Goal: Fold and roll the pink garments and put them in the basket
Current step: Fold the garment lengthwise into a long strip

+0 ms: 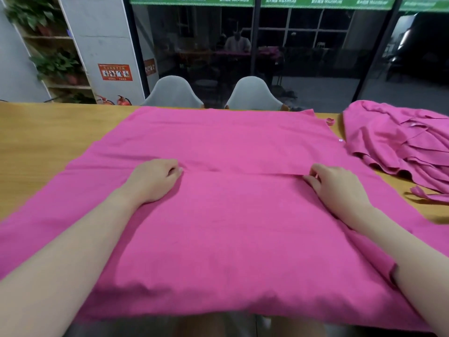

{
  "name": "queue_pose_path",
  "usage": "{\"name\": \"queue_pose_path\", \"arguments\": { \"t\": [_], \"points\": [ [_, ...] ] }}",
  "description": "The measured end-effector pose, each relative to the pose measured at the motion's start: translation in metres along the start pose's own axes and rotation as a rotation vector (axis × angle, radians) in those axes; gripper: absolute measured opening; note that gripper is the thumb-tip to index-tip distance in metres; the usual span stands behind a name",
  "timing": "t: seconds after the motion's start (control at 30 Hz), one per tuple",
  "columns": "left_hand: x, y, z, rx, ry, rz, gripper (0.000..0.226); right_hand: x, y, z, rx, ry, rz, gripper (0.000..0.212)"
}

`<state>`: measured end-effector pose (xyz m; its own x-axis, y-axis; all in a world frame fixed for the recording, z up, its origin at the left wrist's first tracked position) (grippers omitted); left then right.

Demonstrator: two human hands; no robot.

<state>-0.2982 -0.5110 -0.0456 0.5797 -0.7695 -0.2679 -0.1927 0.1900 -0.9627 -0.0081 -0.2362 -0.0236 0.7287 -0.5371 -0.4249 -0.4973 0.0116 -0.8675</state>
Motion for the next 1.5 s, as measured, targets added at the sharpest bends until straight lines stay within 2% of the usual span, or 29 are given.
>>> {"name": "queue_pose_path", "arguments": {
  "t": [0.17,0.3,0.43,0.87,1.0,1.07,1.13,1.2,1.27,1.37,1.5],
  "points": [
    [-0.004,0.006,-0.001,0.039,0.034,0.022,0.032,-0.002,0.003,0.001,0.067,0.008,-0.017,0.033],
    [-0.003,0.007,0.001,0.044,0.039,0.042,0.032,0.000,0.010,0.000,0.109,0.035,-0.051,0.024],
    [0.006,0.004,0.004,0.063,0.048,0.044,0.032,0.013,0.008,0.007,-0.044,0.107,-0.062,0.019],
    [0.137,-0.029,0.026,0.090,0.055,0.080,0.038,0.127,-0.041,-0.006,-0.204,0.020,-0.024,0.016],
    [0.146,-0.031,0.029,0.081,0.049,0.070,0.037,0.136,-0.044,-0.010,-0.216,0.018,-0.046,0.012],
    [0.145,-0.034,0.032,0.075,0.026,0.055,0.038,0.128,-0.041,-0.006,-0.158,0.086,-0.089,0.011],
    [0.145,-0.042,0.033,0.075,-0.012,0.060,0.037,0.117,-0.037,0.006,-0.142,0.229,-0.140,0.013],
    [0.144,-0.062,0.036,0.065,-0.038,0.114,0.037,0.107,-0.039,0.013,-0.179,0.335,-0.097,0.014],
    [0.141,-0.088,0.039,0.067,-0.042,0.190,0.037,0.099,-0.049,0.014,-0.220,0.401,0.035,0.007],
    [0.124,-0.116,0.041,0.059,-0.037,0.268,0.034,0.094,-0.056,0.007,-0.267,0.462,0.202,0.012],
    [0.086,-0.105,0.035,-0.023,-0.020,0.198,0.034,0.074,-0.049,-0.005,-0.241,0.419,0.235,0.009]
  ]
}}
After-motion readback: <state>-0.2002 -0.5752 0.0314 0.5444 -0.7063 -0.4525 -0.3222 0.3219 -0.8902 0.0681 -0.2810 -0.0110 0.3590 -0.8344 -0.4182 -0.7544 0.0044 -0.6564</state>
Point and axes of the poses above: each hand's wrist, its own x-axis away from the middle knuckle, its own y-axis out of the palm, z = x × y, the point moved 9 cm from there along -x, towards the middle knuckle, and after that the axes turned 10 degrees about -x, right-handed, at the moved point
